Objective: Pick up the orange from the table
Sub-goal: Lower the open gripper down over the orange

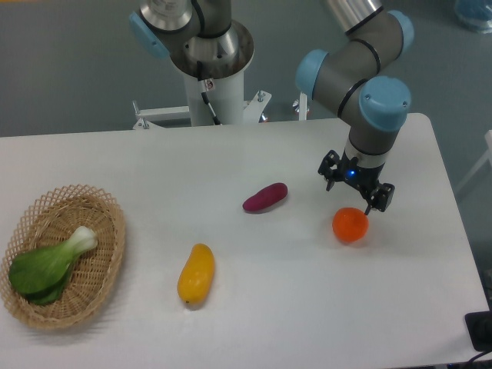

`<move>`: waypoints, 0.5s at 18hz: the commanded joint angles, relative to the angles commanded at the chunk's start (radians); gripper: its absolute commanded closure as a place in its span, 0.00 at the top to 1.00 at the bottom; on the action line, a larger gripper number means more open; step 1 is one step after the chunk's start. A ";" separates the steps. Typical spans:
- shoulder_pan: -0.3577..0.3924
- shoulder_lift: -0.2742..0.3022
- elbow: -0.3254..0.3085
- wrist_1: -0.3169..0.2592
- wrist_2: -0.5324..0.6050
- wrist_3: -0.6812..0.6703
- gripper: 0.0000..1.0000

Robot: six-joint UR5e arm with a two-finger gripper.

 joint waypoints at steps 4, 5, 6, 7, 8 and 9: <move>-0.002 -0.003 -0.021 0.002 0.000 0.008 1.00; -0.002 -0.009 -0.020 0.003 0.002 0.008 1.00; -0.002 -0.014 -0.020 0.014 0.002 0.008 1.00; -0.003 -0.018 -0.020 0.029 0.002 0.008 1.00; -0.005 -0.031 -0.020 0.041 0.006 0.006 1.00; -0.008 -0.040 -0.021 0.051 0.008 0.000 1.00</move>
